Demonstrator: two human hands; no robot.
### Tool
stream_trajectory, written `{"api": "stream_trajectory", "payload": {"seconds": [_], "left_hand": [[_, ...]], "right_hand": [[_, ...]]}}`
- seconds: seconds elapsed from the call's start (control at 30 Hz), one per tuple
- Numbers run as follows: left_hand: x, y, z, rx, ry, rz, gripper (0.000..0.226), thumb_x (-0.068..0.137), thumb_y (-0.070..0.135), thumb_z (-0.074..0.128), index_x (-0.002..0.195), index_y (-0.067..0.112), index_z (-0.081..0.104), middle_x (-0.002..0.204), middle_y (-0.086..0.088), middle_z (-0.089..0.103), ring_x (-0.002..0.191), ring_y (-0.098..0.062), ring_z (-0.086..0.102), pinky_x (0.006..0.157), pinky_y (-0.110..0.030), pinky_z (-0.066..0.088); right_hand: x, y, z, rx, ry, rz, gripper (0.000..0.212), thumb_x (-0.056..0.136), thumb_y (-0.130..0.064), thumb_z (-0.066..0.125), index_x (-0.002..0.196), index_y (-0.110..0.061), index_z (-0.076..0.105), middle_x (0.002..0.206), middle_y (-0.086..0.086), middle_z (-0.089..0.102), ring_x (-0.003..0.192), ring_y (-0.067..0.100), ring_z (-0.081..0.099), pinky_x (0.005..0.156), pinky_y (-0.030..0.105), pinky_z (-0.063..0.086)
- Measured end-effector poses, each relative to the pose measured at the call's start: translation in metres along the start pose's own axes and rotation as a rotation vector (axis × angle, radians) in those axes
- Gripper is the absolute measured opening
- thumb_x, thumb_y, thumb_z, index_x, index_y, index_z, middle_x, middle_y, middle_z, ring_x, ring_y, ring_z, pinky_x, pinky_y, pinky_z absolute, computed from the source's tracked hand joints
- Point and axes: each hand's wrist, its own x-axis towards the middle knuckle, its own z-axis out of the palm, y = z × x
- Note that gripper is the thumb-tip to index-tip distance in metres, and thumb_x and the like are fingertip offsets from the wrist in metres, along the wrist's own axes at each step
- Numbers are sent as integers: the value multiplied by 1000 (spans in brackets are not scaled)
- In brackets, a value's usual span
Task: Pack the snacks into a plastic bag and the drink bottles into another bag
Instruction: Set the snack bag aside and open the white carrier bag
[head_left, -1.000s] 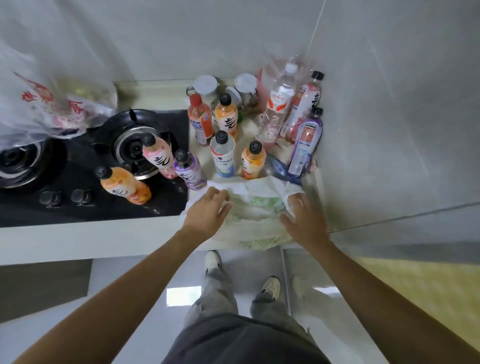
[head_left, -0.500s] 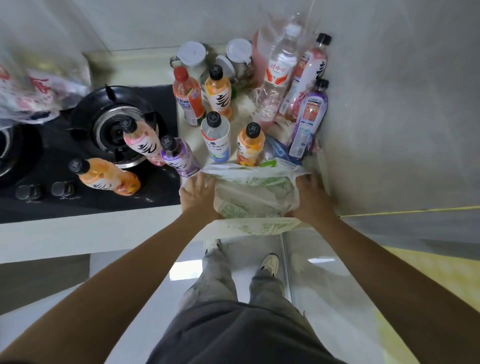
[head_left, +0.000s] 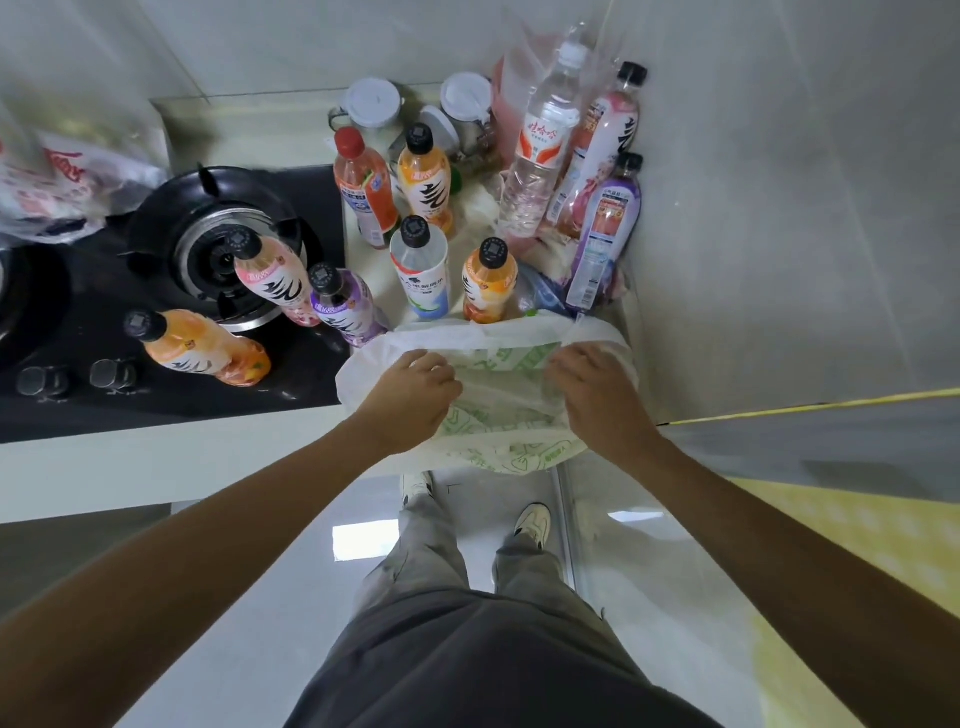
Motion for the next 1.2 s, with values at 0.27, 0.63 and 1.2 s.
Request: {"api": "stream_trajectory", "payload": {"seconds": [0.27,0.63,1.2], "left_hand": [[17,1,-10,214,-256,-234,25,98,28,46,111,18,65,93,-2,73,104,-28,59,116,-42,27],[12,0,-16,300,-524,-427,86,78,73,66,140,15,48,131,-2,60,127,-28,49,120,-43,22],[-23,3,-3,187,196,90,7,86,21,70,85,17,76,149,-5,54,135,-38,47,105,-54,37]], "right_hand": [[14,24,6,-194,-350,50,31,73,-35,87,89,-12,74,91,6,75,89,34,63,91,45,48],[12,27,-4,-333,-526,234,130,51,-79,82,155,-22,29,146,17,43,129,41,49,108,55,42],[1,18,-3,-296,-206,60,19,72,-15,85,87,-11,73,92,10,72,86,34,64,80,44,52]]}}
